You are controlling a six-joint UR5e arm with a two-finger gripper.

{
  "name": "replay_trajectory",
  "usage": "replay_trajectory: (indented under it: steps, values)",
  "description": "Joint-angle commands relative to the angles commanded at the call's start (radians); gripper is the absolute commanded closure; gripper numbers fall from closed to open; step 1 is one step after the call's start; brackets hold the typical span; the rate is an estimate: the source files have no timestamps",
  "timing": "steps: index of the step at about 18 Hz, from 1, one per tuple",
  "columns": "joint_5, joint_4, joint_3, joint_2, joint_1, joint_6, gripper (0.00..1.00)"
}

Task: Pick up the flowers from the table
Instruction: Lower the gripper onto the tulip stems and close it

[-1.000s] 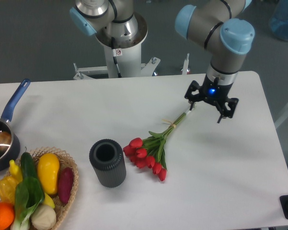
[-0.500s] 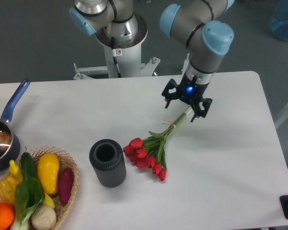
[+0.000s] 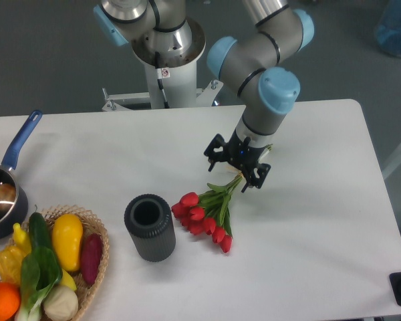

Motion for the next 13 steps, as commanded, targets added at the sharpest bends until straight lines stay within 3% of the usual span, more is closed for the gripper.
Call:
replay_trajectory:
  steps: [8, 9, 11, 13]
  values:
    - [0.0, 0.035, 0.009, -0.048, -0.025, -0.003, 0.0]
    - [0.0, 0.043, 0.014, -0.058, -0.032, -0.005, 0.06]
    - [0.0, 0.049, 0.02, -0.068, -0.035, -0.012, 0.34]
    - [0.002, 0.049, 0.026, -0.074, -0.037, -0.02, 0.53]
